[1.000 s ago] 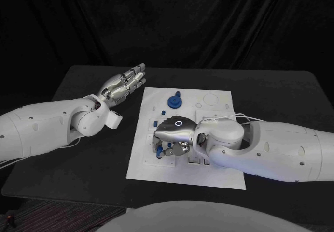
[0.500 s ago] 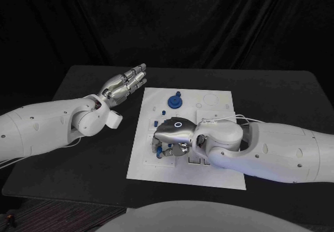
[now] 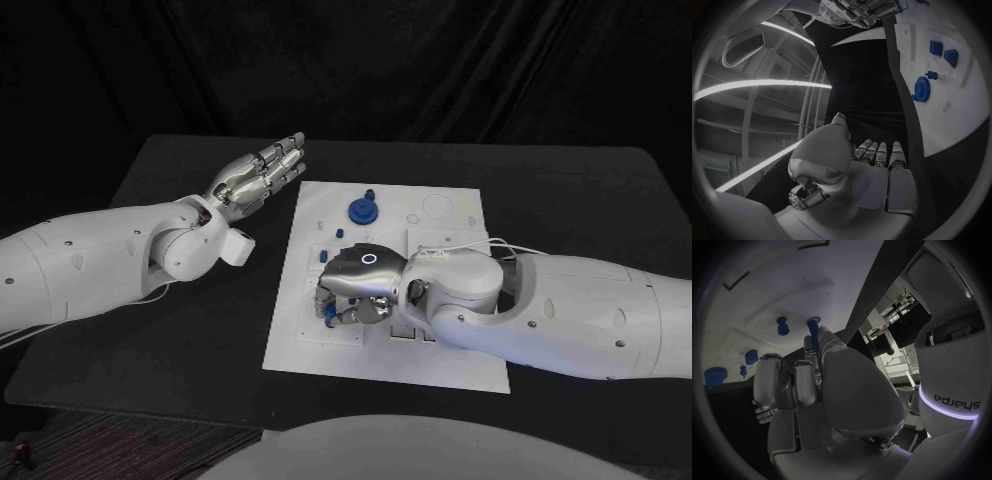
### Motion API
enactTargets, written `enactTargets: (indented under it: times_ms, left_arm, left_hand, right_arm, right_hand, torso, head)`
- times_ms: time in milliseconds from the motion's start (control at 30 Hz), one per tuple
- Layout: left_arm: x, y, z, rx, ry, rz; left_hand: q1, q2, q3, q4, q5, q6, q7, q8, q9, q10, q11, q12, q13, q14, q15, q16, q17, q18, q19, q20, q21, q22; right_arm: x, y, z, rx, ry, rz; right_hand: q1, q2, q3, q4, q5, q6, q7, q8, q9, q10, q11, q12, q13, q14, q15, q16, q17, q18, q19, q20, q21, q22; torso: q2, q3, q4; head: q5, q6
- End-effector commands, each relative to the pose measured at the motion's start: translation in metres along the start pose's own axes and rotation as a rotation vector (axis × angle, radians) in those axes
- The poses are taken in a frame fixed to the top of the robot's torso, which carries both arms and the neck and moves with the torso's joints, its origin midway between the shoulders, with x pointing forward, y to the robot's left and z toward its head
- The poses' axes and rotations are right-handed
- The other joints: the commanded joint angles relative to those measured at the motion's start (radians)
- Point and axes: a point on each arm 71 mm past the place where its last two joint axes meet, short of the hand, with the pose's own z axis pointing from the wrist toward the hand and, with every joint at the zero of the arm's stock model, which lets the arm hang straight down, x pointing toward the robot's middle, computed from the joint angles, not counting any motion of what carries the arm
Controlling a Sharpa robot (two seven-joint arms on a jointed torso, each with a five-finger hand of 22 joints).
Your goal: Assemble the parts on the task board
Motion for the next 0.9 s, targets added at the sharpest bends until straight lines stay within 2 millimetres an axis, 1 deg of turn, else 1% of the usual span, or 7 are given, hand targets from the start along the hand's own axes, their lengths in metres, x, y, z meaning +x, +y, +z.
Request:
enactTargets:
  times_ms: [33,233,333,467,667,833,900]
  left_arm:
    - [0.0019,-0.0005,0.0008,0.010,0.013,-0.011]
    - [0.0018,-0.0001,0.0009,0.007,0.015,-0.012]
    - [0.0020,0.0001,0.0011,0.005,0.018,-0.014]
    - [0.0022,0.0002,0.0012,0.003,0.020,-0.015]
    - [0.0020,0.0004,0.0008,-0.001,0.022,-0.017]
    - [0.0017,0.0006,0.0005,-0.003,0.022,-0.017]
    - [0.0017,0.0006,0.0004,-0.005,0.023,-0.018]
  left_hand:
    - [0.008,0.003,-0.004,0.002,0.004,0.010,0.001,0.006,0.001,0.000,0.005,-0.003,-0.001,0.001,0.002,-0.004,-0.001,0.001,0.001,0.010,-0.003,-0.002]
    - [0.008,0.004,-0.004,0.002,0.005,0.010,0.001,0.007,0.001,0.000,0.006,-0.003,-0.001,0.001,0.003,-0.004,-0.001,0.001,0.001,0.010,-0.003,-0.002]
    - [0.008,0.005,-0.004,0.002,0.005,0.010,0.001,0.007,0.001,0.000,0.006,-0.003,-0.001,0.001,0.004,-0.004,-0.001,0.001,0.001,0.011,-0.003,-0.002]
    - [0.008,0.007,-0.003,0.003,0.004,0.010,0.002,0.007,0.001,0.000,0.007,-0.003,-0.001,0.001,0.005,-0.004,-0.001,0.001,0.001,0.012,-0.003,-0.002]
    - [0.008,0.007,-0.003,0.003,0.004,0.010,0.002,0.007,0.001,0.000,0.007,-0.003,-0.001,0.001,0.005,-0.004,-0.001,0.001,0.001,0.012,-0.003,-0.002]
    - [0.008,0.008,-0.003,0.003,0.003,0.012,0.003,0.007,0.001,0.000,0.008,-0.003,-0.001,0.001,0.006,-0.004,-0.001,0.001,0.001,0.014,-0.003,-0.002]
    - [0.008,0.008,-0.003,0.003,0.003,0.011,0.003,0.007,0.001,0.000,0.008,-0.003,-0.001,0.001,0.006,-0.004,-0.001,0.001,0.001,0.014,-0.003,-0.002]
  right_arm:
    - [0.0092,-0.0012,-0.0014,0.010,0.057,-0.007]
    - [0.0097,-0.0006,-0.0019,0.008,0.061,-0.005]
    - [0.0098,-0.0007,-0.0021,0.009,0.061,-0.005]
    - [0.0098,-0.0009,-0.0022,0.010,0.060,-0.005]
    - [0.0096,-0.0006,-0.0022,0.011,0.055,-0.004]
    - [0.0095,-0.0005,-0.0021,0.013,0.051,-0.004]
    - [0.0096,-0.0010,-0.0018,0.017,0.051,-0.004]
  right_hand:
    - [0.007,-0.001,0.004,0.002,0.004,0.004,0.001,0.002,0.001,0.044,-0.038,0.007,0.001,0.000,-0.008,-0.003,-0.001,-0.011,-0.003,-0.005,-0.006,0.186]
    - [0.006,-0.001,0.004,0.002,0.003,0.003,0.001,0.002,0.001,0.044,-0.038,0.007,0.001,-0.001,-0.008,-0.003,-0.001,-0.011,-0.003,-0.005,-0.006,0.186]
    - [0.006,-0.001,0.004,0.002,0.003,0.003,0.001,0.002,0.001,0.044,-0.038,0.007,0.001,-0.001,-0.008,-0.003,-0.001,-0.011,-0.003,-0.005,-0.006,0.186]
    - [0.006,-0.001,0.004,0.002,0.003,0.003,0.001,0.002,0.001,0.044,-0.038,0.007,0.001,-0.001,-0.008,-0.003,-0.001,-0.011,-0.003,-0.005,-0.006,0.186]
    - [0.005,-0.001,0.004,0.002,0.001,0.004,0.001,0.002,0.001,0.045,-0.038,0.006,0.001,-0.001,-0.008,-0.004,-0.004,-0.011,-0.004,-0.005,-0.008,0.185]
    - [0.004,-0.001,0.003,0.002,0.000,0.004,0.001,0.001,0.001,0.045,-0.038,0.006,0.001,-0.002,-0.008,-0.005,-0.005,-0.011,-0.004,-0.005,-0.009,0.185]
    - [0.001,-0.002,0.003,0.003,-0.002,-0.001,0.003,-0.003,0.000,0.041,-0.036,0.001,0.000,-0.004,-0.007,-0.008,-0.009,-0.010,-0.008,-0.004,-0.016,0.183]
  torso:
    - [0.000,0.0000,-0.0005]
    - [0.000,0.0001,-0.0012]
    - [0.000,0.0005,0.0001]
    - [0.000,0.0005,0.0001]
    - [0.000,0.0004,-0.0014]
    - [0.000,0.0000,-0.0008]
    - [0.000,-0.0002,-0.0007]
  head:
    - [0.000,0.000]
    - [0.001,0.000]
    - [-0.001,0.000]
    - [0.001,0.000]
    - [0.002,0.000]
    - [0.001,0.000]
    - [0.001,0.000]
